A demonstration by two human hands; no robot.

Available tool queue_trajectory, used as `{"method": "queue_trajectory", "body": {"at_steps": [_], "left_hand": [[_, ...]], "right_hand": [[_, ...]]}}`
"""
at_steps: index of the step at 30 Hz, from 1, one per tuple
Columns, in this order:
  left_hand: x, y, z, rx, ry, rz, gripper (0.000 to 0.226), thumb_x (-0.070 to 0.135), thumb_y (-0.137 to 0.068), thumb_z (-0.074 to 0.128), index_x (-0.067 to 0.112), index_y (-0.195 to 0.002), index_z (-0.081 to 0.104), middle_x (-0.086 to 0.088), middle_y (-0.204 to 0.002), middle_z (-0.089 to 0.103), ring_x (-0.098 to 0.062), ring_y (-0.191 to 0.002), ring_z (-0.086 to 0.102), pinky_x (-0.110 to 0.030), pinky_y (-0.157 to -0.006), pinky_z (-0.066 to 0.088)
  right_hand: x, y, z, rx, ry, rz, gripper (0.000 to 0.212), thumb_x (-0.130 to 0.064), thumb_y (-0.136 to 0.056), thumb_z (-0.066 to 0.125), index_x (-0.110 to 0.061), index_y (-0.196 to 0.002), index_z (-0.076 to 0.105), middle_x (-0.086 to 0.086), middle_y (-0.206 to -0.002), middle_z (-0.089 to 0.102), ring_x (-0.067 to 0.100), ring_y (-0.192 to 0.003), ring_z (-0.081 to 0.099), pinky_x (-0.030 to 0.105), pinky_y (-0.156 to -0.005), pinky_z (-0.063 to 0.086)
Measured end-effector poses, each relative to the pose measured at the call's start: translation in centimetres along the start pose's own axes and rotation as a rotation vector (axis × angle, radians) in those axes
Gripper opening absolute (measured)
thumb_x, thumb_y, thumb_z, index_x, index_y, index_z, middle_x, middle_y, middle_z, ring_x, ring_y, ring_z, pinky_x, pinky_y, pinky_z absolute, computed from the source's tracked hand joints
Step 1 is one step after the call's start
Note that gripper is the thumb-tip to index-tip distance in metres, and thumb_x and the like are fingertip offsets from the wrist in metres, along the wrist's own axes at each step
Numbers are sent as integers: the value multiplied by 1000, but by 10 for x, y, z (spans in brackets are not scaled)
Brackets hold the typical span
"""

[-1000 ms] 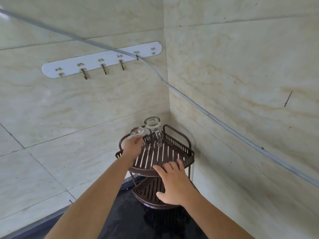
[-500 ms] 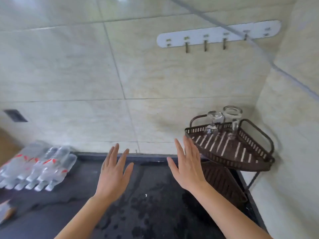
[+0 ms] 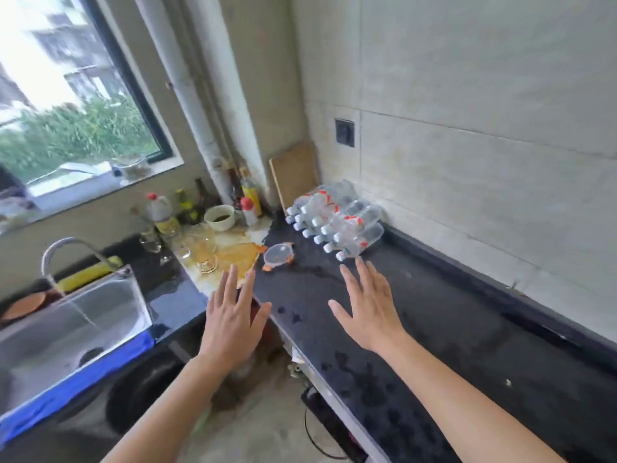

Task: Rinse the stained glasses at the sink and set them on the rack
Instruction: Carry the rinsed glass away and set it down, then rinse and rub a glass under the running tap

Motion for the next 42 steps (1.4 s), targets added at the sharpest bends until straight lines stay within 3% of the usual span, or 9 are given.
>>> {"method": "queue_trajectory", "body": {"at_steps": [8,12,15,19,26,33,38,42], "left_hand": [[-187,-19,-13,-77,-25,-190,78,62,-101,29,26,-161,-4,-8,-168,-16,-25,-154,-18,-45,-126,0],[-255,-43,-12,-66,-26,-239,93,76,-83,4,26,-160,-5,-8,-168,-15,-25,-154,-17,-43,-124,2],[-294,-66,3,-64,24,-280,94,76,-83,2,24,-161,-3,-8,-169,-11,-25,-155,-14,-42,-125,2],[-329,-102,28,-113,110,-333,80,64,-100,29,23,-161,-3,-7,-169,-12,-23,-155,-15,-39,-125,-3],[-392,-201,84,-216,148,-387,75,53,-104,37,21,-162,1,-4,-169,-4,-21,-155,-9,-28,-117,-10],[-423,-275,149,-437,131,-447,71,52,-103,39,29,-161,6,-8,-169,1,-28,-156,-3,-47,-125,8],[-423,-293,173,-475,145,-416,67,46,-103,44,31,-160,12,-11,-168,9,-29,-155,4,-49,-123,17],[-439,-286,173,-480,158,-401,66,44,-103,44,33,-160,14,-11,-167,15,-29,-155,8,-48,-124,18]], "right_hand": [[-166,-116,90,-123,-17,-109,84,-65,-99,37,-22,-162,3,12,-169,-7,30,-156,-4,44,-125,11],[-217,-161,123,-186,-71,-136,85,-65,-97,41,-25,-162,3,8,-170,-4,28,-157,-1,45,-124,14],[-235,-193,153,-259,-94,-144,87,-62,-98,44,-25,-162,-1,7,-170,-6,26,-157,-3,46,-125,12],[-248,-245,199,-389,-225,-109,96,-56,-94,58,-30,-161,-6,2,-171,-3,24,-157,1,48,-125,16],[-275,-378,268,-468,-369,-72,104,-50,-90,68,-28,-162,-4,2,-170,3,25,-156,9,46,-123,17],[-298,-459,322,-619,-355,-168,103,-52,-87,70,-32,-161,0,1,-168,14,25,-153,22,44,-119,29],[-305,-475,337,-593,-320,-221,91,-54,-84,72,-29,-155,21,2,-151,36,27,-130,51,37,-99,46],[-320,-482,337,-525,-289,-275,82,-54,-78,77,-25,-144,39,1,-136,50,26,-113,60,33,-86,49]]}}
Point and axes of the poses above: each hand's wrist, its own y-axis away from the middle knuckle, its own z-axis out of the palm, x = y × z, the point moved 6 cm from there along -y, towards the middle knuckle
